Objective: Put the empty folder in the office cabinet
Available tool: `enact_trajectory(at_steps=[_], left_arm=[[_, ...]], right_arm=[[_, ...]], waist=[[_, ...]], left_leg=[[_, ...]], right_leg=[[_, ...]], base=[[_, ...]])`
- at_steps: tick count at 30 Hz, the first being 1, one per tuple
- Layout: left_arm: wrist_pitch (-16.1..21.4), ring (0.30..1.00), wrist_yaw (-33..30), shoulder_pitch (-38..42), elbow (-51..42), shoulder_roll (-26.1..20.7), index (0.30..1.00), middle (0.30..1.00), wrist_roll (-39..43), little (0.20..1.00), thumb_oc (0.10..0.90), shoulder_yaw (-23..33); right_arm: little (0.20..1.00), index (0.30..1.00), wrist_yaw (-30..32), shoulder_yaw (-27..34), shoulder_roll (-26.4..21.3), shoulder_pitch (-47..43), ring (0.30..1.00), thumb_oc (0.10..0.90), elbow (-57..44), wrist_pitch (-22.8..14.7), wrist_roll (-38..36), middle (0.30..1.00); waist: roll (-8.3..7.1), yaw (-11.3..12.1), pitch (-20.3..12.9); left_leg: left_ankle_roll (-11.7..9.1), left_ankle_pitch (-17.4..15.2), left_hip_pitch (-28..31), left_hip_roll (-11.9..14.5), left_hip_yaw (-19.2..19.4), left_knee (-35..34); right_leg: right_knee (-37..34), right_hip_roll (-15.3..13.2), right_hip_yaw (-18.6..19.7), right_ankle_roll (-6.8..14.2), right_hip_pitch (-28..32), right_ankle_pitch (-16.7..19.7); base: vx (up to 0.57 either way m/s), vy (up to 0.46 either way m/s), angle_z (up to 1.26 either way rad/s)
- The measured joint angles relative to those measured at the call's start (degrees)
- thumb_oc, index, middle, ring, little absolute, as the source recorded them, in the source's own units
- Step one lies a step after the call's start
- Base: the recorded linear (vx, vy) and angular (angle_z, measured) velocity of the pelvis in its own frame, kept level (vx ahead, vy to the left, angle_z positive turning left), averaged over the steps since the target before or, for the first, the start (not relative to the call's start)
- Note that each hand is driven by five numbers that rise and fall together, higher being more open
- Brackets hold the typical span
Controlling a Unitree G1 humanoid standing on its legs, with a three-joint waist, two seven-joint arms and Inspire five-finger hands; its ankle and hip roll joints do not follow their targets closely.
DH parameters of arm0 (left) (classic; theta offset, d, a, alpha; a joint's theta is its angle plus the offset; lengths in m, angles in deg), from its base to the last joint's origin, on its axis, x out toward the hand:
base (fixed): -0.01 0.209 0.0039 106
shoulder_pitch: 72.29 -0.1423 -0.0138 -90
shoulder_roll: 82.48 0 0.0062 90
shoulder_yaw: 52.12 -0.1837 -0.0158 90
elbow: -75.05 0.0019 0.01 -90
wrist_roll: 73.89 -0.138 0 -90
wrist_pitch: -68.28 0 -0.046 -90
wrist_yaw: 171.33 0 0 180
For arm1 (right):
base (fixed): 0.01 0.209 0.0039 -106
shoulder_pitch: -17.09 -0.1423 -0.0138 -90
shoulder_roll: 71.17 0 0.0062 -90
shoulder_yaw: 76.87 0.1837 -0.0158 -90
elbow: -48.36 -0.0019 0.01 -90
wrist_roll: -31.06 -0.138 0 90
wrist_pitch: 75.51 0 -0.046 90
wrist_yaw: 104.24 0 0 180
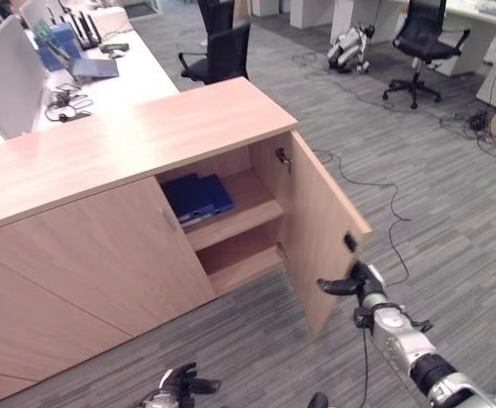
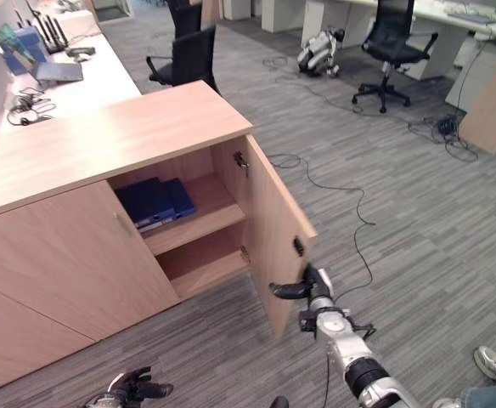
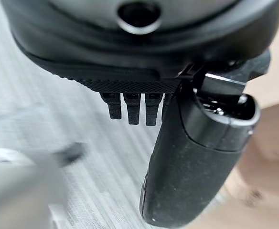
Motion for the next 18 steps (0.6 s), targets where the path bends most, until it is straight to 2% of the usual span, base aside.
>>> enact_trajectory(at_steps=[1, 2, 4, 5, 6, 7, 8, 9, 10, 12, 13, 14, 15, 16, 17, 18], left_arm=[[-0.1, 0.900, 0.0, 0.0, 0.0, -0.2, 0.900, 0.900, -0.7, 0.900, 0.800, 0.0], [-0.1, 0.900, 0.1, -0.3, -0.1, -0.2, 0.900, 0.900, -1.8, 0.900, 0.800, 0.1], [-0.2, 0.900, 0.5, -1.8, -0.8, -0.9, 0.900, 0.900, -2.1, 0.900, 0.800, 0.0], [-1.2, 0.900, 0.6, -3.2, -0.8, -1.3, 0.900, 0.900, -1.7, 0.900, 0.800, 0.7], [-1.2, 0.900, 0.5, -3.1, -1.2, -1.3, 0.900, 0.900, -1.4, 0.900, 0.800, 1.6], [-1.1, 0.900, 0.2, -2.4, -2.3, -1.4, 0.900, 0.900, -1.7, 0.900, 0.800, 0.7], [-1.0, 0.900, -0.3, -2.4, -3.3, -1.8, 0.900, 0.900, -1.7, 0.900, 0.800, -0.5], [-1.1, 0.900, -0.4, -2.4, -3.7, -2.7, 0.900, 0.900, -1.7, 0.900, 0.800, -1.2], [-0.9, 0.900, -0.3, -2.4, -4.2, -3.5, 0.900, 0.900, -1.7, 0.900, 0.800, -1.4], [-1.0, 0.900, -0.6, -3.0, -4.9, -4.3, 0.900, 0.900, -1.7, 0.900, 0.800, -2.3], [-1.0, 0.900, -1.2, -2.3, -5.2, -5.4, 0.900, 0.900, -1.7, 0.900, 0.800, -4.3], [-0.9, 0.900, -1.9, -2.3, -5.5, -6.4, 0.900, 0.900, -1.6, 0.900, 0.800, -4.7], [-1.0, 0.900, -2.2, -2.6, -5.6, -7.5, 0.900, 0.900, -1.6, 0.900, 0.800, -4.9], [-1.1, 0.900, -2.7, -3.3, -5.5, -8.5, 0.900, 0.900, -1.6, 0.900, 0.800, -5.2], [-1.1, 0.900, -2.6, -3.8, -5.3, -9.0, 0.900, 0.900, -1.7, 0.900, 0.800, -5.9], [-1.0, 0.900, -2.5, -4.5, -4.9, -9.2, 0.900, 0.900, -2.0, 0.900, 0.800, -6.9]], right_arm=[[0.900, 0.900, -0.5, -1.5, 1.4, -0.1, 0.900, 0.800, -0.6, 0.9, 0.9, 0.900], [0.900, 0.900, -0.5, -3.9, 1.5, -1.1, 0.900, 0.800, -2.0, 2.3, 0.9, 0.900], [0.900, 0.900, -0.8, -5.4, 3.7, -5.0, 0.900, 0.800, -2.4, 3.1, 1.7, 0.900], [0.900, 0.900, -3.1, -7.2, 4.5, -10.2, 0.900, 0.800, -2.7, 3.4, 2.4, 0.900], [0.900, 0.900, -6.4, -10.6, 4.8, -14.9, 0.900, 0.800, -3.8, 3.4, 3.1, 0.900], [0.900, 0.900, -9.8, -15.0, 5.8, -20.7, 0.900, 0.800, -7.0, 3.3, 3.2, 0.900], [0.900, 0.900, -12.3, -17.3, 9.7, -24.6, 0.900, 0.800, -8.8, 2.5, 3.1, 0.900], [0.900, 0.900, -13.6, -16.9, 13.4, -26.1, 0.900, 0.800, -9.7, 1.3, 3.1, 0.900], [0.900, 0.900, -15.5, -18.7, 21.7, -31.1, 0.900, 0.800, -12.0, 0.3, 3.1, 0.900], [0.900, 0.900, -17.5, -19.6, 27.4, -33.4, 0.900, 0.800, -12.4, -0.8, 3.0, 0.900], [0.900, 0.900, -18.9, -19.8, 28.8, -33.1, 0.900, 0.800, -16.7, -2.5, 1.9, 0.900], [0.900, 0.900, -19.8, -20.1, 28.7, -33.0, 0.900, 0.800, -18.8, -3.5, 0.9, 0.900], [0.900, 0.900, -20.3, -20.4, 28.7, -33.3, 0.900, 0.800, -20.0, -3.9, 0.5, 0.900], [0.900, 0.900, -20.6, -20.4, 27.9, -31.7, 0.900, 0.800, -20.4, -3.9, 0.4, 0.900], [0.900, 0.900, -20.7, -20.3, 26.4, -29.5, 0.900, 0.800, -20.5, -4.4, 0.6, 0.900], [0.900, 0.900, -20.7, -19.7, 24.2, -26.7, 0.900, 0.800, -20.4, -4.8, 0.7, 0.900]], waist=[[-1.23, 1.4, -0.1], [-1.80, 3.5, -0.5], [-3.20, 6.4, -1.4], [-4.18, 9.0, -2.1], [-3.83, 10.3, -2.3], [-2.80, 13.0, -2.8], [-2.47, 14.4, -3.0], [-2.83, 14.4, -3.3], [-3.73, 16.3, -3.6], [-3.73, 18.2, -3.6], [-3.19, 18.3, -3.2], [-3.17, 17.9, -3.2], [-3.63, 17.9, -3.4], [-4.42, 16.8, -3.2], [-4.63, 15.1, -3.1], [-4.81, 13.5, -3.0]], left_leg=[[0.9, -0.2, -0.7, -0.6, -1.0, -0.5], [1.4, -0.3, -2.0, -0.8, -2.3, -0.4], [1.9, 0.2, -3.9, -2.2, -5.0, -1.2], [1.9, 0.6, -3.9, -3.9, -6.5, -3.5], [2.2, 1.8, -5.0, -4.1, -7.1, -3.0], [2.5, 2.9, -6.8, -4.4, -9.9, -1.4], [2.9, 3.2, -6.7, -4.6, -12.0, -1.1], [3.0, 3.3, -6.5, -5.6, -13.4, -1.5], [4.1, 3.9, -5.8, -7.7, -14.1, -2.1], [5.0, 4.5, -4.5, -8.8, -15.0, -2.9], [5.9, 4.2, -4.2, -9.5, -19.2, -2.6], [6.0, 4.3, -3.9, -9.2, -20.9, -3.2], [5.9, 4.3, -3.4, -9.0, -21.3, -3.7], [5.8, 4.2, -2.4, -9.2, -21.3, -4.7], [5.8, 4.2, -2.0, -9.6, -21.8, -5.0], [5.9, 4.3, -0.9, -10.4, -22.2, -5.7]], right_leg=[[1.0, -0.9, 0.0, 0.9, -0.5, -0.5], [3.4, -1.6, 0.1, 2.4, -1.7, -1.5], [5.4, -3.0, 0.3, 2.7, -2.4, -2.8], [4.7, -4.0, -2.1, 2.3, -1.9, -3.1], [5.1, -4.6, -4.6, 2.4, -1.6, -3.0], [8.5, -5.9, -7.4, 3.7, -1.3, -4.4], [11.9, -7.3, -7.6, 4.8, -0.4, -5.3], [13.8, -8.4, -5.8, 5.0, 0.0, -5.6], [21.6, -13.2, -3.9, 6.6, -0.8, -6.9], [26.1, -15.4, -3.6, 5.2, -0.8, -6.5], [30.5, -15.0, 3.2, 5.4, -1.8, -8.0], [29.6, -12.5, 8.1, 7.3, -2.3, -10.3], [26.7, -10.2, 12.7, 8.8, -3.5, -11.1], [22.0, -6.7, 20.4, 9.6, -6.1, -12.1], [18.3, -4.4, 25.6, 10.0, -6.6, -12.3], [15.0, -3.1, 28.5, 10.0, -6.7, -12.2]], base=[[0.02, 0.169, 0.62], [0.00, 0.121, 0.64], [0.02, 0.150, 1.09], [0.07, 0.173, 1.33], [0.06, 0.136, 1.39], [0.06, 0.143, 1.35], [0.10, 0.205, 1.44], [0.13, 0.218, 1.68], [0.06, 0.164, 1.43], [-0.01, 0.038, 1.09], [0.04, -0.038, 1.37], [0.04, -0.042, 1.34], [0.06, -0.056, 0.64], [0.03, -0.033, 0.33], [0.03, -0.039, 0.35], [0.04, -0.039, 0.31]])
